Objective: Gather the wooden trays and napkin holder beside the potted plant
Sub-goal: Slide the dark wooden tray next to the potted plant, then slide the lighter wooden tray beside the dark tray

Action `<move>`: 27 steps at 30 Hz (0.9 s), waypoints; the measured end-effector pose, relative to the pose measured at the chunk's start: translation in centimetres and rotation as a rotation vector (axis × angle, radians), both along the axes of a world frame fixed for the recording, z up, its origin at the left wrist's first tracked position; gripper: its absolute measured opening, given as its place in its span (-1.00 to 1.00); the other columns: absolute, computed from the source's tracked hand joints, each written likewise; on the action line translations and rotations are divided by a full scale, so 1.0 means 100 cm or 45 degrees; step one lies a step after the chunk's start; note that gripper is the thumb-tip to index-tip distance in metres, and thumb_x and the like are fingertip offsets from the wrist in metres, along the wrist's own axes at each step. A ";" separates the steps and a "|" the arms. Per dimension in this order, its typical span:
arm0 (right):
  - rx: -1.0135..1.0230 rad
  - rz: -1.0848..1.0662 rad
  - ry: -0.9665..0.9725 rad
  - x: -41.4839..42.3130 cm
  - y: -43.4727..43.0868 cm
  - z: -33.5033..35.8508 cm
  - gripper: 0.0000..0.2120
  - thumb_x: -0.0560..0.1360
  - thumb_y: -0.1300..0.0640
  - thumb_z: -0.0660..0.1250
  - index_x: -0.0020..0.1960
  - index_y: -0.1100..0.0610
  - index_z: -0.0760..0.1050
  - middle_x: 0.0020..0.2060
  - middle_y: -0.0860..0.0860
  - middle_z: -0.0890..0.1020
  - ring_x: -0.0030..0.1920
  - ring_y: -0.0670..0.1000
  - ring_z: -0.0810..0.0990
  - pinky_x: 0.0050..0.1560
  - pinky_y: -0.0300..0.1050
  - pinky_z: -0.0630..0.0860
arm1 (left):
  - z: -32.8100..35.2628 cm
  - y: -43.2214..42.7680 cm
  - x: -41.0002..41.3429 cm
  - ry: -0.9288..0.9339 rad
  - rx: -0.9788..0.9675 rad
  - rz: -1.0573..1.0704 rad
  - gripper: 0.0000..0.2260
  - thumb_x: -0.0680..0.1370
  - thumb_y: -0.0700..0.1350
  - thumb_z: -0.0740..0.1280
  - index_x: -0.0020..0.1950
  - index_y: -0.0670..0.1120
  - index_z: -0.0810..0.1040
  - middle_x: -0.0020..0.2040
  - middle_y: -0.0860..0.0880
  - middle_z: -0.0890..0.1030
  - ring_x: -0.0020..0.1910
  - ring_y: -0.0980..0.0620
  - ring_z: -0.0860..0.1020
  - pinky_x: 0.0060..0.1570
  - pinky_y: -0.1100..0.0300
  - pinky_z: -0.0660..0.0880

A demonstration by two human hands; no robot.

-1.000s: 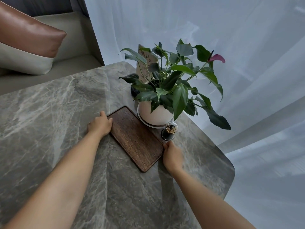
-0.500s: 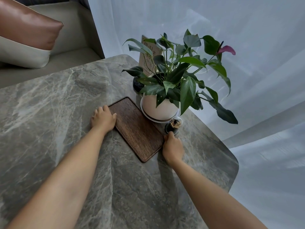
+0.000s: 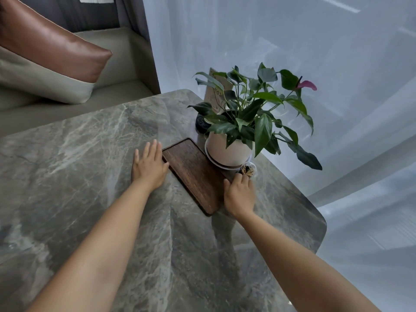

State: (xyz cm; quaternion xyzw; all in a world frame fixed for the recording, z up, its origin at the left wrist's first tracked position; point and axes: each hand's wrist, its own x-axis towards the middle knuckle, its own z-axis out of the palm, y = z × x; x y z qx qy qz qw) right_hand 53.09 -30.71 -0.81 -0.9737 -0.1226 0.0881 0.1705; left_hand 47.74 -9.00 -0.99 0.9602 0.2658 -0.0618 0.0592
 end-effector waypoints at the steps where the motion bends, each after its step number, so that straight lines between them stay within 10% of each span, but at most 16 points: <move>1: -0.008 0.051 -0.008 -0.005 0.005 0.008 -0.55 0.59 -0.02 0.02 0.33 0.28 0.23 0.34 0.23 0.34 0.34 0.23 0.28 0.32 0.10 0.26 | 0.007 0.001 -0.009 0.010 0.041 -0.018 -0.43 0.64 0.05 -0.04 0.56 -0.14 -0.17 0.59 -0.06 -0.16 0.58 -0.03 -0.15 0.53 -0.08 -0.15; 8: 0.051 0.368 -0.061 -0.058 0.060 0.072 -0.35 0.58 -0.15 -0.08 0.50 0.15 -0.27 0.53 0.10 -0.19 0.53 0.09 -0.19 0.52 0.06 -0.15 | 0.071 0.027 -0.094 -0.072 0.168 0.041 -0.43 0.64 0.07 -0.08 0.55 -0.10 -0.25 0.58 -0.04 -0.23 0.57 0.01 -0.22 0.52 -0.06 -0.23; 27: 0.121 1.180 -0.160 -0.363 0.247 0.140 -0.33 0.58 -0.15 -0.11 0.47 0.16 -0.37 0.52 0.06 -0.29 0.51 0.04 -0.31 0.50 0.01 -0.26 | 0.119 0.123 -0.477 -0.078 0.221 0.796 -0.41 0.63 0.11 -0.07 0.55 -0.09 -0.23 0.59 -0.03 -0.20 0.57 0.01 -0.19 0.53 -0.04 -0.19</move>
